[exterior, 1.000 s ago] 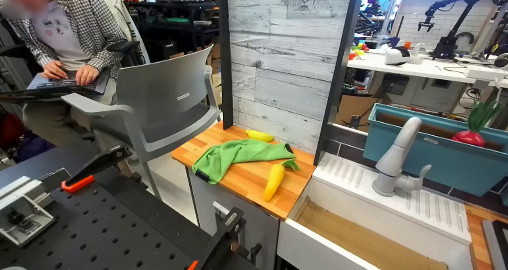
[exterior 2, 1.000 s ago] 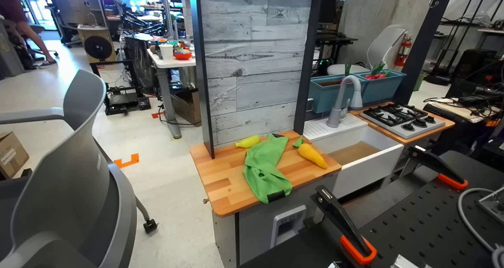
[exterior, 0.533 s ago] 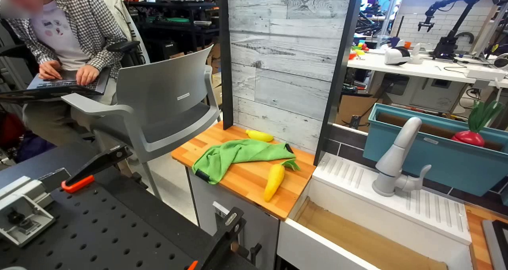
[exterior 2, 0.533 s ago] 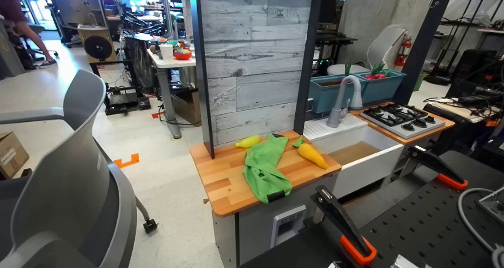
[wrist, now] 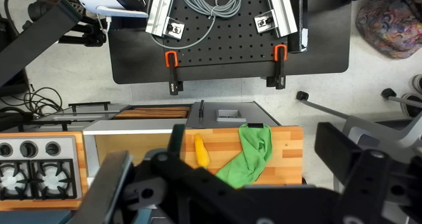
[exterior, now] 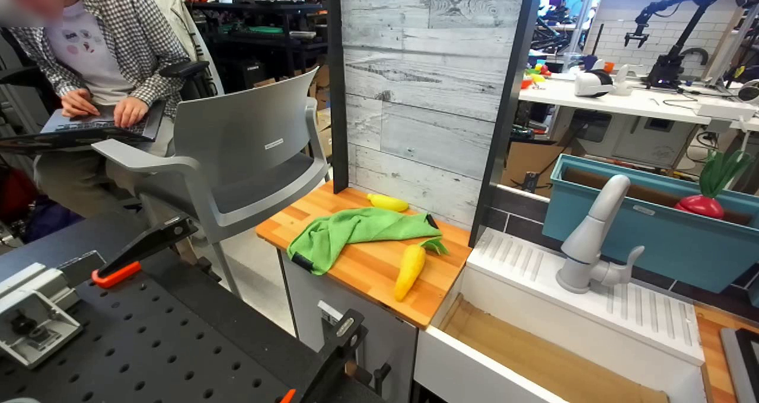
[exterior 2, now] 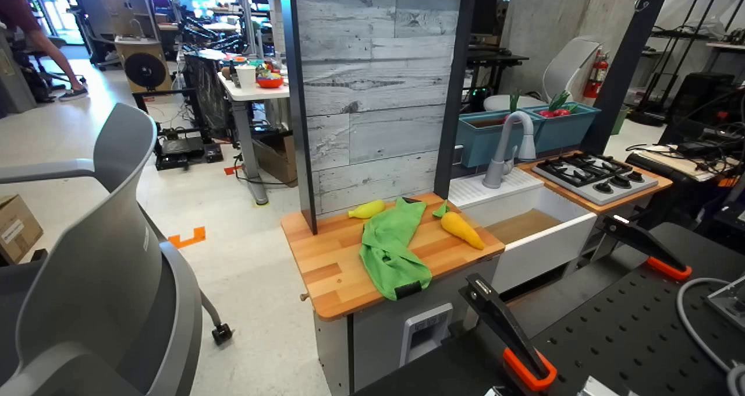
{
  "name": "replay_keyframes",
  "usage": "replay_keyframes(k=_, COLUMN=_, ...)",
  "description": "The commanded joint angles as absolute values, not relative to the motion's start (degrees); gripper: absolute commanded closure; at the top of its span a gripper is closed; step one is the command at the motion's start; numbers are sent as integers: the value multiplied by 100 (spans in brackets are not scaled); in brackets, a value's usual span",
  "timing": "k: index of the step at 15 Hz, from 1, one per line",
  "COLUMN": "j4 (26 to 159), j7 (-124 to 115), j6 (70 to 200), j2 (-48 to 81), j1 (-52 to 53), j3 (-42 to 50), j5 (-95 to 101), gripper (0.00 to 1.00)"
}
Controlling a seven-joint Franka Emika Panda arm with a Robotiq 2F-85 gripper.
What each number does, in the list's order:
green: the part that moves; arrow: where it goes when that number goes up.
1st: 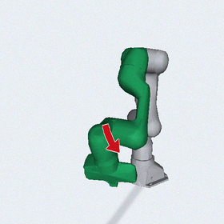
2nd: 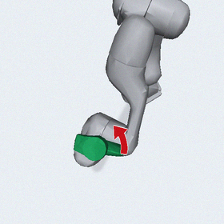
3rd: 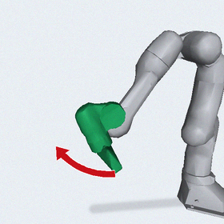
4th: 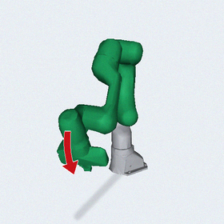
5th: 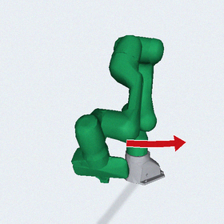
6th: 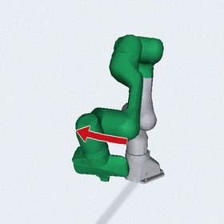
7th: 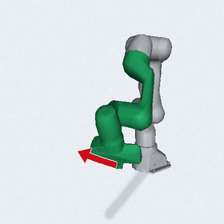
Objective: Fold the green towel
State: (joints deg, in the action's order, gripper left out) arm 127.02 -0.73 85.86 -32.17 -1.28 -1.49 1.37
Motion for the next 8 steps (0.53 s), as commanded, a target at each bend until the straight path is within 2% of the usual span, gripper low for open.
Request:
replay_keyframes(k=1, j4=12649, j7=-303, j6=9044, j2=-2951, j1=-95, j3=-101, j5=-48, gripper=0)
replay_keyframes(k=8, j4=12543, j7=-683, j6=10862, j2=-1702, j1=15, j3=-247, j5=-455, gripper=0)
